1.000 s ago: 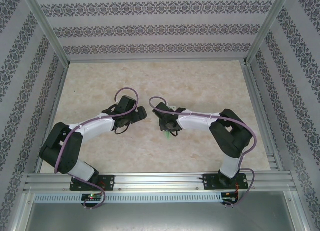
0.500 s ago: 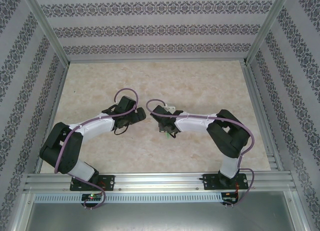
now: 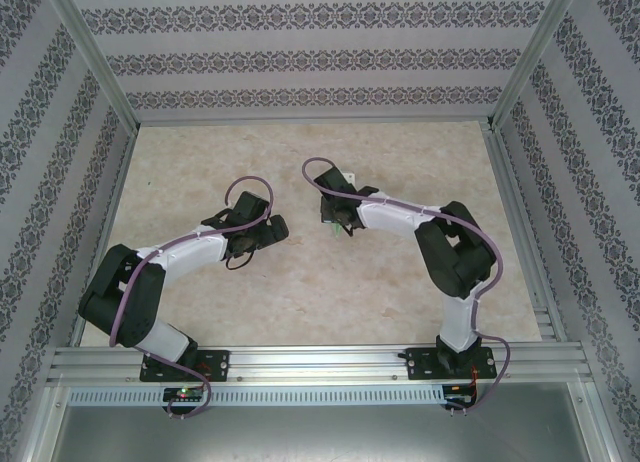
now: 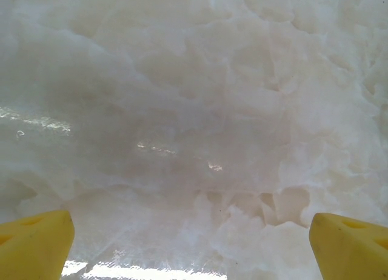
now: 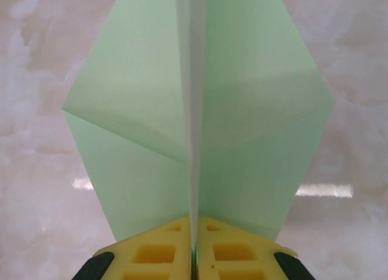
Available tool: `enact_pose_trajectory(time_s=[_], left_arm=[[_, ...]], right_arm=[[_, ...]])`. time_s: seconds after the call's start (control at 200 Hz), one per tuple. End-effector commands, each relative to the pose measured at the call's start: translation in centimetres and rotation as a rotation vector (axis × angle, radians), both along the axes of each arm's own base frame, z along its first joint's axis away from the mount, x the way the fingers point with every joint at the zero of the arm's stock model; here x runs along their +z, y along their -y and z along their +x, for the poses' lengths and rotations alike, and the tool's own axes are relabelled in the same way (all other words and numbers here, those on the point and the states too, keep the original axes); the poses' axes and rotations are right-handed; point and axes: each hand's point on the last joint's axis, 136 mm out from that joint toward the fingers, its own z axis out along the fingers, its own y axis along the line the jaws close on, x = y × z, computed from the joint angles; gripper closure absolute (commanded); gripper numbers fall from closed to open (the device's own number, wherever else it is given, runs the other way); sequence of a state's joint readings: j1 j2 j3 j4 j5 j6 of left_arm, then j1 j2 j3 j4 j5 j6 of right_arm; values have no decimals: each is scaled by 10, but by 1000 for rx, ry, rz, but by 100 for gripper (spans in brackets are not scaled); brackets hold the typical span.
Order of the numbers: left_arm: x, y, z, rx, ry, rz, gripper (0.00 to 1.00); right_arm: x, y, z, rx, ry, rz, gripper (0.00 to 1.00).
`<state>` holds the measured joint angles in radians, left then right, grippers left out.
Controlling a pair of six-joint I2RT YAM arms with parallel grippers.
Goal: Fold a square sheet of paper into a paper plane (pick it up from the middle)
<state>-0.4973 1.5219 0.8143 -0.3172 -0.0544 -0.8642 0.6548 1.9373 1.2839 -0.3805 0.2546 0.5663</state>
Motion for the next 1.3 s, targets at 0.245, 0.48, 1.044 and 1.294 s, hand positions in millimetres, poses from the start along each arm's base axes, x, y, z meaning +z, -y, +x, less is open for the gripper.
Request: enact_pose_trajectory(time_s=[0.245, 0.48, 1.044, 1.294], left_arm=[[11, -3, 4, -17, 16, 9, 0], [37, -21, 21, 54, 90, 71, 0], [143, -141, 50, 229, 389, 353, 0], [134, -213, 18, 395, 448, 583, 0]], right_arm=[[-35, -6, 17, 60, -70, -18, 89], [-41, -4, 15, 18, -104, -19, 83], [169, 54, 10, -83, 312, 76, 17], [183, 197, -9, -313, 480, -225, 2]])
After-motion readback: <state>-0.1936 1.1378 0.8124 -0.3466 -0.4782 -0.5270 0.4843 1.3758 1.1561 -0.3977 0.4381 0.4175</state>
